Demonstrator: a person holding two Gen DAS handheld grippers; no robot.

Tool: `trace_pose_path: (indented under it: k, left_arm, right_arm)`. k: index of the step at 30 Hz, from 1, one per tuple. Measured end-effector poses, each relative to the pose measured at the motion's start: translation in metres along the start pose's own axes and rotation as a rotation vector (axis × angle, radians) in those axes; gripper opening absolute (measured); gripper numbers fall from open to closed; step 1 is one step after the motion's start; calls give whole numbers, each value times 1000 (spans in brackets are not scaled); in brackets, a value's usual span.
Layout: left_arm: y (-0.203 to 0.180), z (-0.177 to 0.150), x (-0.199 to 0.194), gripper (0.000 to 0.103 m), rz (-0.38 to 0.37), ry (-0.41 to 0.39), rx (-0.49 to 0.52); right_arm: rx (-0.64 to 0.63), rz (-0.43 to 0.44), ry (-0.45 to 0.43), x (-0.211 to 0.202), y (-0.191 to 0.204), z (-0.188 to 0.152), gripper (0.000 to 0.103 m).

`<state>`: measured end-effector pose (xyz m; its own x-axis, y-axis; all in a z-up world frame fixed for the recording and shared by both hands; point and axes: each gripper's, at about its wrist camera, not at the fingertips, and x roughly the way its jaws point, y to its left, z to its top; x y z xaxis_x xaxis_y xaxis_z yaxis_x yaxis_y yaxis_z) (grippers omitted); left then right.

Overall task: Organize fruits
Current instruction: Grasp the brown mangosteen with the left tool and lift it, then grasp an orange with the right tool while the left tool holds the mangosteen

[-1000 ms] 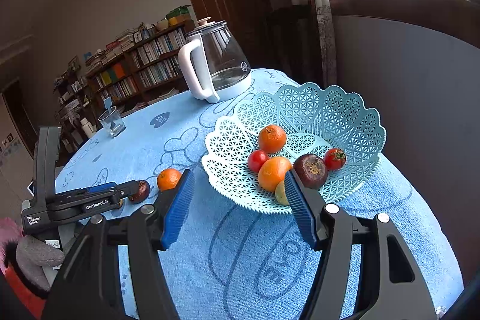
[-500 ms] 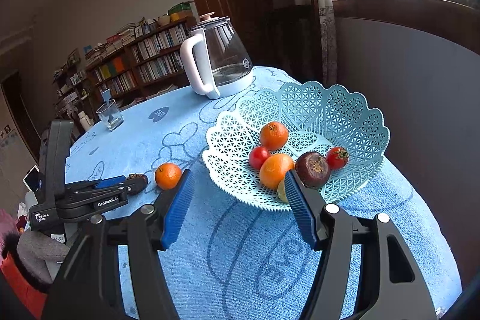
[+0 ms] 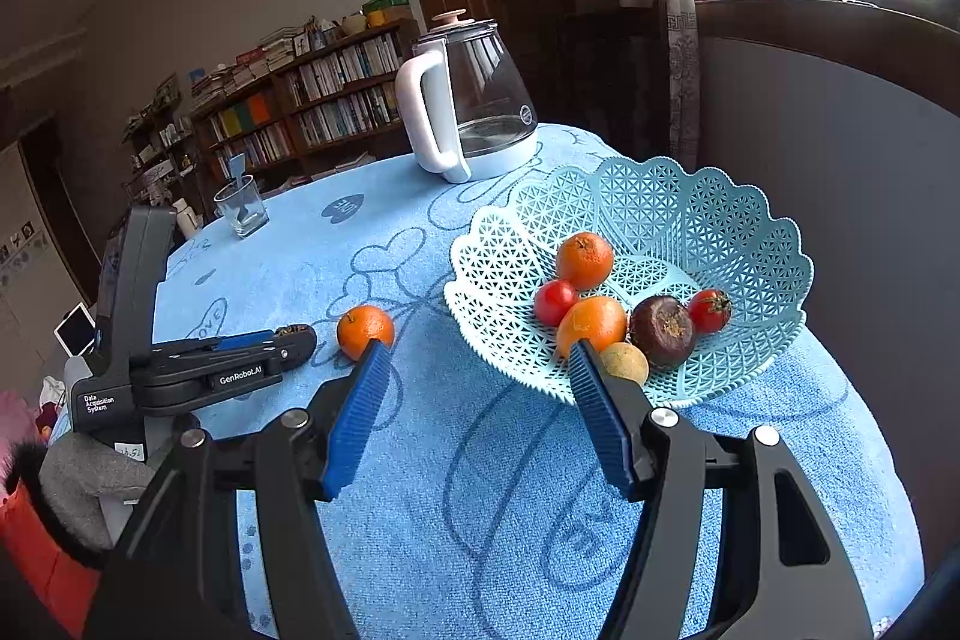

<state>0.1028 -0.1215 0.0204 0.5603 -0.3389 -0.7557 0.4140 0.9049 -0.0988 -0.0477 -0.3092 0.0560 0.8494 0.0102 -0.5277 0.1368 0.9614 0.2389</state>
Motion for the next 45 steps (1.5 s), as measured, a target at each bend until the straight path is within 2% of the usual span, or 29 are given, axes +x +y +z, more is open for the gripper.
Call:
trace_pose_path:
  k: [5, 9, 14, 21, 27, 35, 40, 42, 44, 45]
  left_arm:
    - [5, 1, -9, 43, 6, -22, -28]
    - [11, 5, -27, 43, 0, -68, -56]
    - [17, 9, -56, 43, 20, -138, -82]
    - [35, 14, -95, 43, 43, -226, -139]
    - [47, 16, -113, 43, 61, -260, -174]
    - [52, 14, -121, 43, 57, -272, -192]
    - [55, 15, -122, 43, 56, -271, -204]
    - [55, 16, -123, 43, 55, -273, -207]
    - [56, 15, -124, 43, 54, -276, -208]
    - [56, 15, -125, 43, 53, -277, -210]
  right_arm:
    - [-32, 36, 15, 1, 10, -1, 64]
    - [-65, 77, 43, 4, 22, -5, 64]
    - [-84, 161, 122, 14, 36, -9, 64]
    - [-100, 221, 193, 30, 60, -5, 64]
    - [-148, 193, 230, 59, 83, 8, 64]
    - [-256, 31, 257, 111, 98, 16, 63]
    - [-297, 0, 272, 130, 105, 17, 62]
    - [-310, -25, 272, 135, 106, 17, 57]
    - [-307, -38, 283, 140, 105, 17, 45]
    - [-302, -42, 290, 142, 103, 16, 42]
